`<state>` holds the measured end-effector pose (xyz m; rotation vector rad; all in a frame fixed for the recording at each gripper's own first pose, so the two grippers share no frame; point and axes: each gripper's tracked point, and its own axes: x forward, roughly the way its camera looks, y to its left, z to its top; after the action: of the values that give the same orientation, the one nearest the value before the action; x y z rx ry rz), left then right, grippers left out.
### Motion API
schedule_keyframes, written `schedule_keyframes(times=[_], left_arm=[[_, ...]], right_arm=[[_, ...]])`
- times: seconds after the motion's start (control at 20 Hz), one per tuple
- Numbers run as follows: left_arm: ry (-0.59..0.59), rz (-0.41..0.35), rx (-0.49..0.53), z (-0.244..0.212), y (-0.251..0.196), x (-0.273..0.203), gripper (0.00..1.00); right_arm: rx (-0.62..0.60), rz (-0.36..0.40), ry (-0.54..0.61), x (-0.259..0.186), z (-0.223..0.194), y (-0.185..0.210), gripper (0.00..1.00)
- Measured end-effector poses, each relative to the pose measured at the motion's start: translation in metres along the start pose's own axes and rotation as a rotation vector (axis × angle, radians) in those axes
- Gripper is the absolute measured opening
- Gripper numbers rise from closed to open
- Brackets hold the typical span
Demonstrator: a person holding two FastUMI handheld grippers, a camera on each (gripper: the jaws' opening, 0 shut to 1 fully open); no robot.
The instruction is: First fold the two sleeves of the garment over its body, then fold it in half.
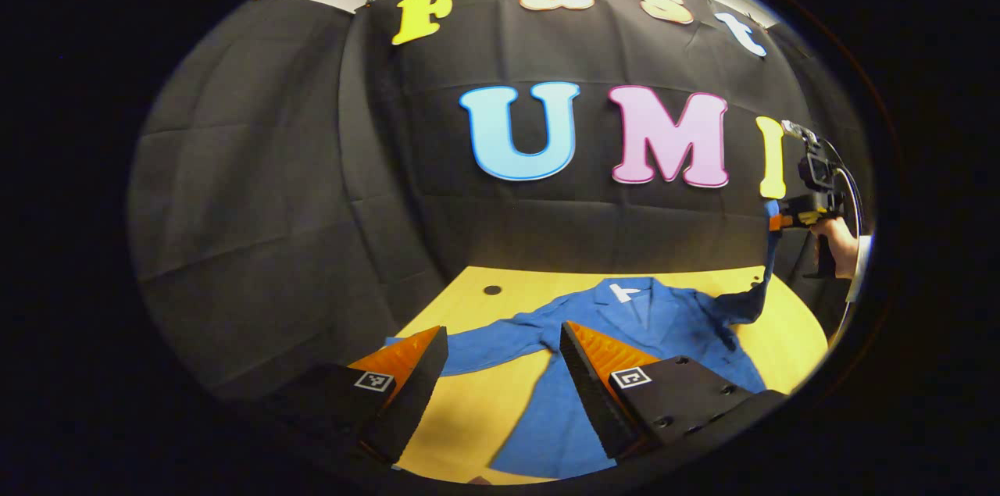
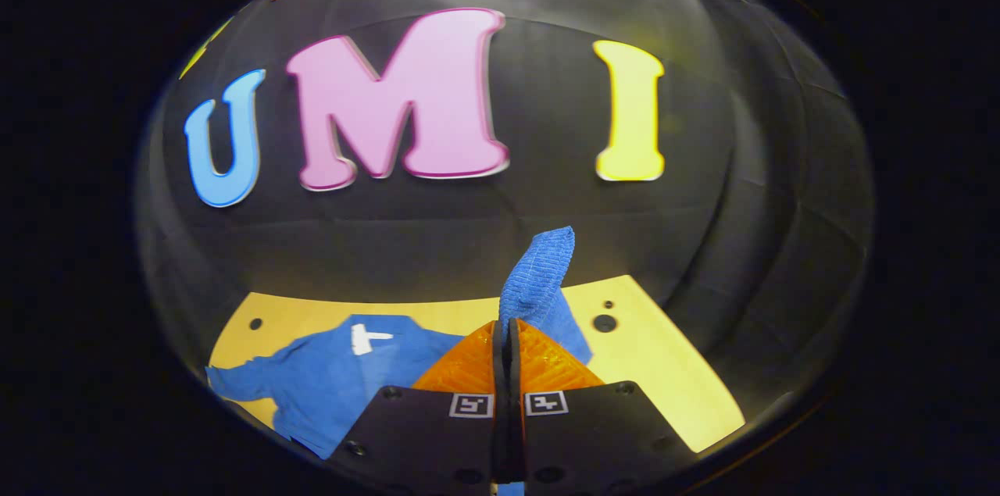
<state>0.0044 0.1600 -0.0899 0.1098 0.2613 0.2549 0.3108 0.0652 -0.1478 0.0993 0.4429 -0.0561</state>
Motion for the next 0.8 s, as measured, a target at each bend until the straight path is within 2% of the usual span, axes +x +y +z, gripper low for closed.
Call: schedule_keyframes(times=[0.05,0.2,0.35,0.65,0.75,0.8], left_arm=[[0.007,0.024,-0.01,-0.004,0.018,-0.002,0.85],[0.04,0.093,-0.05,-0.024,0.065,-0.015,0.83],[0.085,0.158,-0.057,-0.045,0.107,-0.03,0.83],[0.141,0.262,-0.018,-0.069,0.164,-0.058,0.84],[0.154,0.276,-0.035,-0.072,0.17,-0.056,0.83],[0.158,0.273,-0.047,-0.075,0.171,-0.053,0.83]], right_arm=[[-0.007,0.026,0.01,0.003,-0.005,0.033,0.01],[-0.038,0.122,0.035,0.015,-0.032,0.132,0.0],[-0.062,0.204,0.118,0.034,-0.087,0.209,0.0],[0.061,0.327,0.409,0.048,-0.229,0.307,0.01],[0.105,0.42,0.478,0.036,-0.252,0.331,0.05],[0.149,0.496,0.507,0.029,-0.255,0.345,0.01]])
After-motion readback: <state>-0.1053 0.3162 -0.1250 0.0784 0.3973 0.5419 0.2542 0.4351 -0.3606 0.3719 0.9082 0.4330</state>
